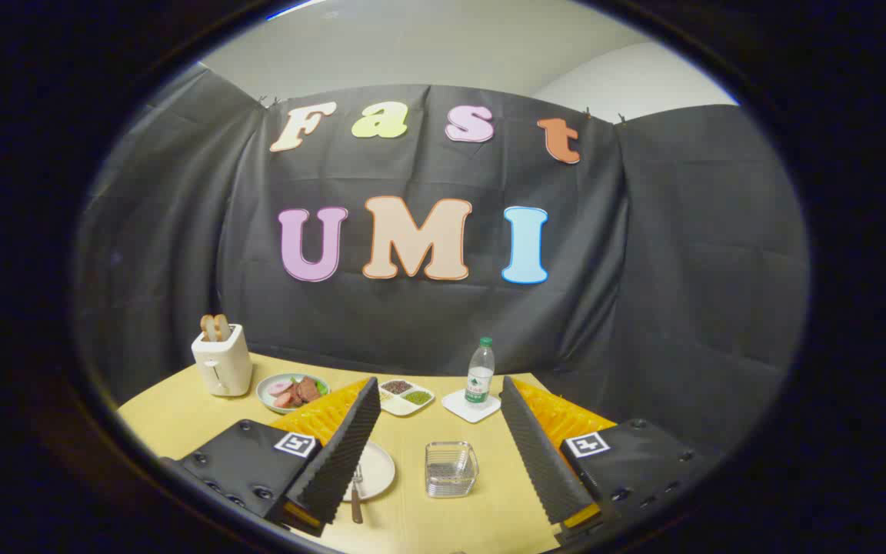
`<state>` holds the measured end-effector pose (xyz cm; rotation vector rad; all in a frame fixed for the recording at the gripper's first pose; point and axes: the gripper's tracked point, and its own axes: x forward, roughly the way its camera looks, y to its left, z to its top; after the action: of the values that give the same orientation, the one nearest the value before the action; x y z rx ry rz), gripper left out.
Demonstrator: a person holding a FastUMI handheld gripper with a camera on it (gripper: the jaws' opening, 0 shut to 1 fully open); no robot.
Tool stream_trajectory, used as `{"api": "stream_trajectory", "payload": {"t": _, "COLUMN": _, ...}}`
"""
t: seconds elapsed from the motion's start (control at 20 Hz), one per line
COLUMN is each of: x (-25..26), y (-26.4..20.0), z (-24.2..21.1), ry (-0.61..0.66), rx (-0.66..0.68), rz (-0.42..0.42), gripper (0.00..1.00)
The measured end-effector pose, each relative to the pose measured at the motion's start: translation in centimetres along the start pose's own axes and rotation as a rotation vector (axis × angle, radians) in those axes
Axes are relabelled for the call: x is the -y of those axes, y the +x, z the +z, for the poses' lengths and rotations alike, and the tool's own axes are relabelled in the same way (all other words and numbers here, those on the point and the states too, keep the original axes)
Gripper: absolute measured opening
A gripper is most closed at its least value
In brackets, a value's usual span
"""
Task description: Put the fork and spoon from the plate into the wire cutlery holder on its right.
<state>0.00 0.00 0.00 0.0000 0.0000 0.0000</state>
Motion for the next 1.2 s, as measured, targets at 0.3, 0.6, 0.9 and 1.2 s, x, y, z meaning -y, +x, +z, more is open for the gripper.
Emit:
{"api": "stream_trajectory", "payload": {"t": 0.3, "x": 0.7, "y": -0.7, "z": -0.2, "ry": 0.003, "rx": -0.012, "rz": -0.009, "gripper": 1.00}}
{"api": "stream_trajectory", "payload": {"t": 0.6, "x": 0.8, "y": -1.0, "z": -0.3, "ry": -0.020, "rx": -0.026, "rz": 0.002, "gripper": 1.00}}
{"api": "stream_trajectory", "payload": {"t": 0.9, "x": -0.2, "y": -0.3, "z": 0.1, "ry": -0.006, "rx": -0.026, "rz": 0.043, "gripper": 1.00}}
{"api": "stream_trajectory", "payload": {"t": 1.2, "x": -1.3, "y": 0.2, "z": 0.2, "ry": 0.028, "rx": -0.044, "rz": 0.107, "gripper": 1.00}}
